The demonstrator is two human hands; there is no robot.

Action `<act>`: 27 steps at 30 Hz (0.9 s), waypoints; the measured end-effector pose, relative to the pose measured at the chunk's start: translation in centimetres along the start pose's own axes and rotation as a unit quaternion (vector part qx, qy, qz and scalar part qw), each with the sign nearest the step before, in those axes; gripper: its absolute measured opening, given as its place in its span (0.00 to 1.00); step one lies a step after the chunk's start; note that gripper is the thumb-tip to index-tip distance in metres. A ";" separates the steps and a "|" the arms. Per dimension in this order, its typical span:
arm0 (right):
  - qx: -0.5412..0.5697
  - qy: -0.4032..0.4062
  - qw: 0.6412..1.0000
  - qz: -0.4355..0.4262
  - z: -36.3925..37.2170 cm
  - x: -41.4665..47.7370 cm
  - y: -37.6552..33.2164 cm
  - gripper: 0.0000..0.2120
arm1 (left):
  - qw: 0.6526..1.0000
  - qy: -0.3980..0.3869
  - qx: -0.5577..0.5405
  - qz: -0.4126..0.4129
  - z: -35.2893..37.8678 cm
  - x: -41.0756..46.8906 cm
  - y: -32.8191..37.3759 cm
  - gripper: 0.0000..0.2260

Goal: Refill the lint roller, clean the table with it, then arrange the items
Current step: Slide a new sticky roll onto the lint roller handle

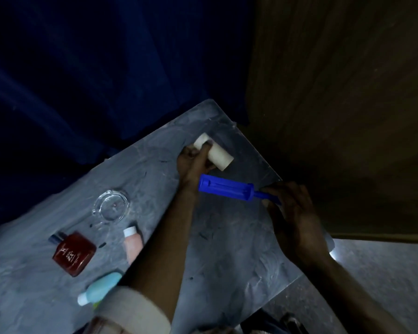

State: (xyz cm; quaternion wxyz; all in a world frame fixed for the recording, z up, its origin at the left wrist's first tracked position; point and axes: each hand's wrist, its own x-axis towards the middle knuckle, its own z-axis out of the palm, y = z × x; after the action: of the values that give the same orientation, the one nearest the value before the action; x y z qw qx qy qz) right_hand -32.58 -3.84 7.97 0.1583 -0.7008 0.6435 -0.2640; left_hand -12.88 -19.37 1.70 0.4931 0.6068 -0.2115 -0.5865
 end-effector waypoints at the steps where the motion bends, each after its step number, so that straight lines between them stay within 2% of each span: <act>1: 0.005 0.009 1.000 -0.006 -0.6 0.5 -0.6 0.13 | 0.999 -0.001 -0.040 0.011 -0.7 -1.3 1.5 0.05; 6: 0.031 0.074 0.996 -0.030 -3.9 3.6 -4.2 0.13 | 0.977 -0.016 -0.191 0.094 -5.9 -8.5 8.0 0.04; 9: 0.034 0.096 0.993 -0.066 -5.4 4.9 -6.4 0.13 | 0.964 -0.024 -0.232 0.129 -8.8 -12.3 10.7 0.19; 11: 0.033 0.101 0.990 -0.096 -5.8 5.2 -7.9 0.12 | 0.956 -0.026 -0.251 0.151 -10.1 -14.6 12.1 0.21; 14: 0.052 0.103 0.984 -0.138 -6.2 5.0 -10.1 0.12 | 0.946 -0.031 -0.263 0.186 -11.7 -17.8 13.7 0.19; 18: 0.043 0.121 0.969 -0.213 -6.7 4.3 -12.9 0.12 | 0.944 -0.013 -0.215 0.249 -13.4 -21.6 14.6 0.28; 22: 0.028 0.139 0.952 -0.270 -7.6 4.1 -15.0 0.12 | 0.938 0.040 -0.184 0.290 -15.2 -24.8 14.7 0.07; 27: 0.003 0.159 0.930 -0.331 -8.1 4.0 -17.3 0.11 | 0.940 0.074 -0.156 0.293 -17.1 -27.9 15.1 0.03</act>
State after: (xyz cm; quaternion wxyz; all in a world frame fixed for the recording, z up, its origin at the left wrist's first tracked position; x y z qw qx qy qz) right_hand -22.97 -4.72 24.92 -0.0405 -0.8223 0.3909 -0.4116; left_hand 1.49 3.45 25.57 0.7458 0.4753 -0.2488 -0.3949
